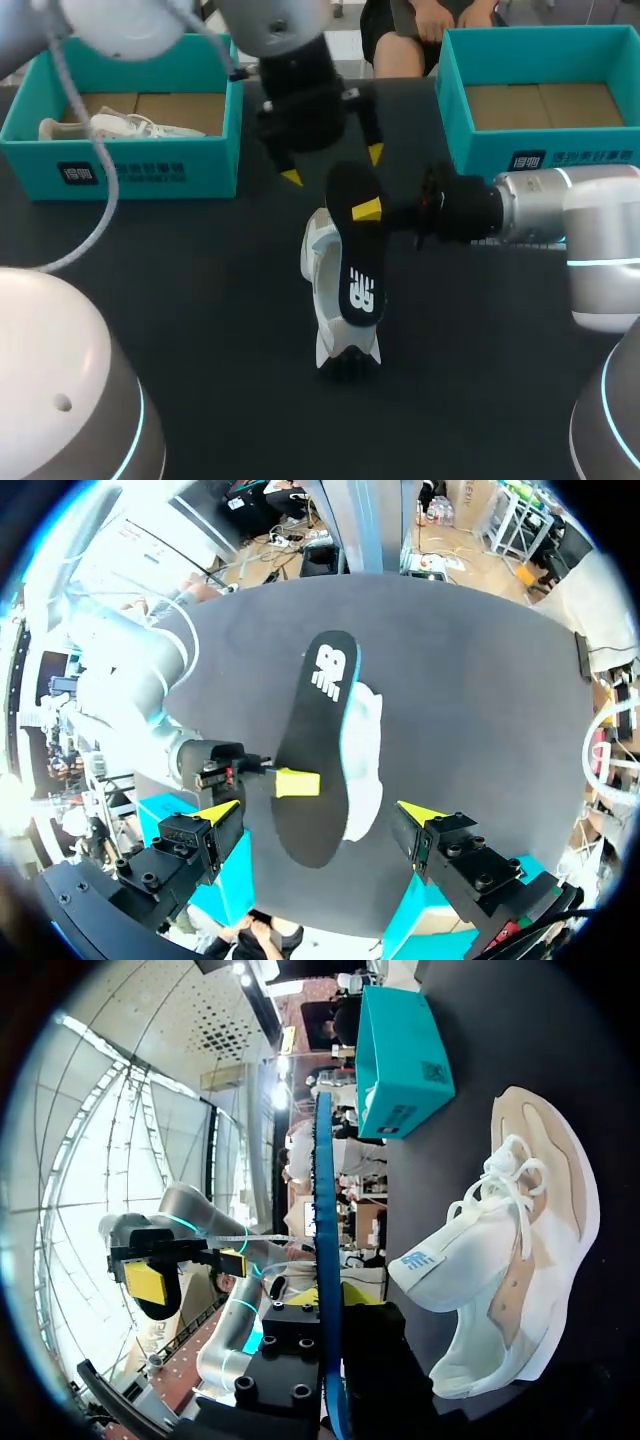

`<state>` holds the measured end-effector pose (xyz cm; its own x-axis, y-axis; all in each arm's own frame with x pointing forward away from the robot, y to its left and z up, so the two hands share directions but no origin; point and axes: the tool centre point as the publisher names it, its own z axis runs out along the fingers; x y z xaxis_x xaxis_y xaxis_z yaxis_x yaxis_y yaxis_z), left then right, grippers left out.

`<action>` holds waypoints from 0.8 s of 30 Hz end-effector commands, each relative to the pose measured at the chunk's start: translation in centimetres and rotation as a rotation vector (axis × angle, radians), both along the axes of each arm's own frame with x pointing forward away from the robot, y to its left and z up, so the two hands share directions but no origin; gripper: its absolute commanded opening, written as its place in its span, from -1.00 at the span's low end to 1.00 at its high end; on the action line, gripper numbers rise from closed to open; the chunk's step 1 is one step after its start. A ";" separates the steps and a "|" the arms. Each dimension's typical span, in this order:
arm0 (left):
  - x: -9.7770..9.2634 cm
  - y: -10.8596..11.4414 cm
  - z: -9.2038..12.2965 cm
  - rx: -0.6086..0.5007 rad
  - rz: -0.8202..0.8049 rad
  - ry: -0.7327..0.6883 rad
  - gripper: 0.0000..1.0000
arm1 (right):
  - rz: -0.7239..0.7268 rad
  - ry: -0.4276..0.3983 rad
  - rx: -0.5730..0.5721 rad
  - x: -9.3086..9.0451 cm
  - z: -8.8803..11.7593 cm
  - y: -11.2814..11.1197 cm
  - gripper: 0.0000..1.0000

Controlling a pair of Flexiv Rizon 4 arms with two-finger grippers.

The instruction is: Take the shoe out of the shoebox, open the shoe tongue, remove and reinsert the insole, then place the shoe into the shoebox

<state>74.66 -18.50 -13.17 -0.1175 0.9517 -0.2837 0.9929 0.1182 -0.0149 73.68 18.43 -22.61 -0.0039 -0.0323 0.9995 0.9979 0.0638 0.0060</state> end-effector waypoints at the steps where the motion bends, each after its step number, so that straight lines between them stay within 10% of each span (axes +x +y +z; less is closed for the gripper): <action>1: -0.1 2.5 -0.6 -0.196 -0.001 -0.021 1.00 | 0.006 -0.004 -0.006 0.2 0.1 -0.1 -1.00; 12: -0.1 2.5 -0.6 -0.196 -0.001 -0.021 1.00 | 0.018 0.005 -0.006 0.5 0.4 -0.4 -1.00; 24: 0.4 2.5 -4.1 -0.730 0.120 0.018 1.00 | 0.019 0.019 -0.004 0.1 1.7 0.0 -1.00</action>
<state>74.98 -16.78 -16.52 -0.1982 0.8306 -0.5204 0.9801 0.1712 -0.1001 74.29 18.52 -21.25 0.0163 -0.0363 0.9992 0.9954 0.0946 -0.0128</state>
